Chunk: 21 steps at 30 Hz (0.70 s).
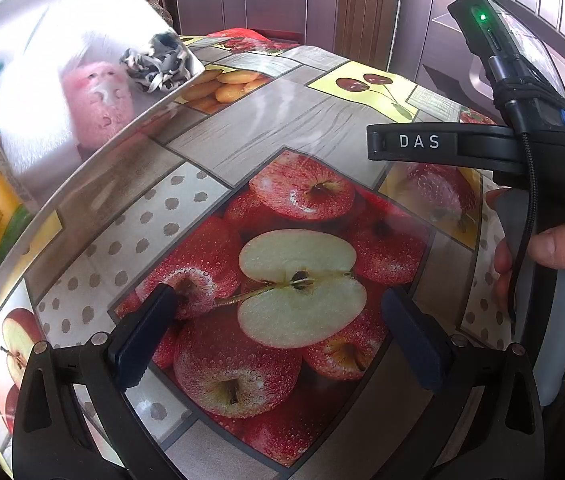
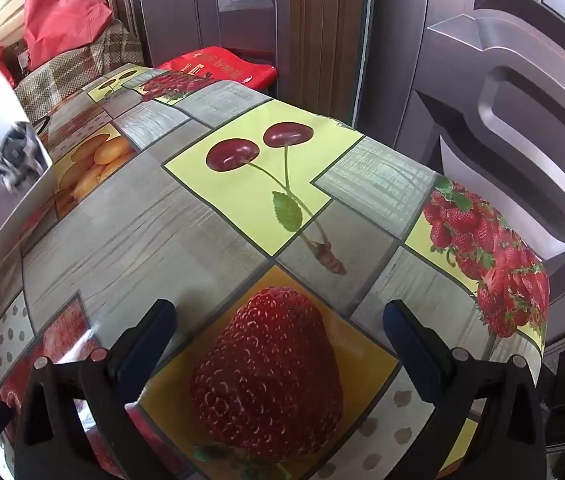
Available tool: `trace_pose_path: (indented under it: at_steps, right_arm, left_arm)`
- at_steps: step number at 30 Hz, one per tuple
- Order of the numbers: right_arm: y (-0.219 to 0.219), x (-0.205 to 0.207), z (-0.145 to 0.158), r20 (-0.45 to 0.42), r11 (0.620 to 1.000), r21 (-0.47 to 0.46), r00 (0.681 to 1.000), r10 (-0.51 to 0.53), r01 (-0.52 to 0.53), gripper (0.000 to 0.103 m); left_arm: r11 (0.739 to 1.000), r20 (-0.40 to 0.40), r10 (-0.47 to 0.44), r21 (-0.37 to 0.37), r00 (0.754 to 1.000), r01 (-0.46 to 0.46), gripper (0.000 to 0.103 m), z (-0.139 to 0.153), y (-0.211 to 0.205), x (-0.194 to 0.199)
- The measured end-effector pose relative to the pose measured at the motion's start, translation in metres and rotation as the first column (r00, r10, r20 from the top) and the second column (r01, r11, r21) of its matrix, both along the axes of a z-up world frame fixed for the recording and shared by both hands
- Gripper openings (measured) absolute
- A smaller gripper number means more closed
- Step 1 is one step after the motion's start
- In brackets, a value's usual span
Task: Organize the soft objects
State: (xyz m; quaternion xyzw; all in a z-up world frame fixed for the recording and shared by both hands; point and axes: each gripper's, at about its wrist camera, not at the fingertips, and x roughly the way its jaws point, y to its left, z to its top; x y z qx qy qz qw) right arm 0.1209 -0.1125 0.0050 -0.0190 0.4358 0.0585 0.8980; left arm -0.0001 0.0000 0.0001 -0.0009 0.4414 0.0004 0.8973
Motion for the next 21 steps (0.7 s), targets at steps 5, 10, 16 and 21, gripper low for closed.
trace_pose_path:
  at_steps: [5, 10, 16, 21]
  right_arm:
    - [-0.0002, 0.0, -0.0001, 0.0, 1.0, 0.001, 1.0, 0.0, 0.0, 0.103]
    - [-0.0004, 0.0, -0.0002, -0.001, 1.0, 0.001, 1.0, 0.0, 0.0, 0.103]
    - [-0.0003, 0.001, 0.0008, 0.0, 1.0, 0.0, 1.0, 0.0, 0.0, 0.103]
    - [0.0017, 0.0013, 0.0001, 0.0, 1.0, 0.0, 1.0, 0.0, 0.0, 0.103]
  left_arm:
    - [1.0, 0.0, 0.0, 0.0, 1.0, 0.0, 0.102, 0.0, 0.0, 0.0]
    - [1.0, 0.0, 0.0, 0.0, 1.0, 0.0, 0.102, 0.0, 0.0, 0.0]
    - [1.0, -0.001, -0.001, -0.001, 1.0, 0.001, 0.102, -0.0001, 0.0, 0.0003]
    - [1.0, -0.001, -0.001, 0.0, 1.0, 0.001, 0.102, -0.0003, -0.0002, 0.0005]
